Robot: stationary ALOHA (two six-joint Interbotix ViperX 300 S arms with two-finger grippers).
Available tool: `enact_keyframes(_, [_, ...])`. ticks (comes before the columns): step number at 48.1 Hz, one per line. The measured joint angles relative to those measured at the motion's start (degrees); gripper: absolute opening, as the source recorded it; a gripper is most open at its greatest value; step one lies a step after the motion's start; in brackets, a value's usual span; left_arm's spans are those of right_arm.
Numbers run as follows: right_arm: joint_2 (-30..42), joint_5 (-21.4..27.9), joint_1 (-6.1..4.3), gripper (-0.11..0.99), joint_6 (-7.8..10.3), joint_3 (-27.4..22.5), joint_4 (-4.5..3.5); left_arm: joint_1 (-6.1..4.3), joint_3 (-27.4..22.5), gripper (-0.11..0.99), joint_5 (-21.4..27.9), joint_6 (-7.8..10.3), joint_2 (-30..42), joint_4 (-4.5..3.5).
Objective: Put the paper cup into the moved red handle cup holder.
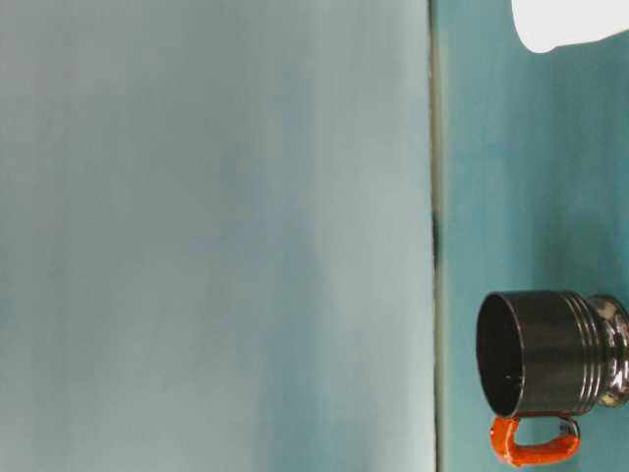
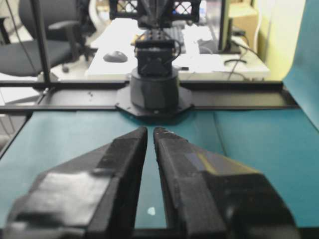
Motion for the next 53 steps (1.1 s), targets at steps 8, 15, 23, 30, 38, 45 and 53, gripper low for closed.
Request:
enact_keyframes(8, [0.00,2.37,0.18,-0.10,0.53,0.09,0.97,0.00,-0.09,0.03,3.87,-2.29,0.62,0.35])
enact_keyframes(15, [-0.09,6.77,0.18,-0.11,2.02,0.00,1.32,0.00,-0.88,0.03,7.65,-2.64,0.97,0.44])
enact_keyframes(23, [0.00,10.99,-0.09,-0.11,3.43,0.00,1.32,0.00,-3.96,0.03,20.48,-2.81,4.39,0.44])
enact_keyframes(30, [0.00,13.89,-0.79,-0.11,4.39,-0.09,1.41,0.00,-6.68,0.03,27.51,-2.81,8.17,0.44])
enact_keyframes(38, [-0.09,15.12,-0.79,-0.11,5.01,0.00,1.32,0.00,-7.65,0.03,29.53,-2.90,11.25,0.44])
enact_keyframes(45, [-0.09,15.38,-0.88,-0.11,5.01,0.00,1.32,0.88,-8.09,0.03,30.76,-2.64,12.57,0.53])
enact_keyframes(53, [-0.18,15.47,-0.88,-0.11,5.01,0.00,1.41,2.90,-9.49,0.03,31.99,-2.29,15.38,0.53])
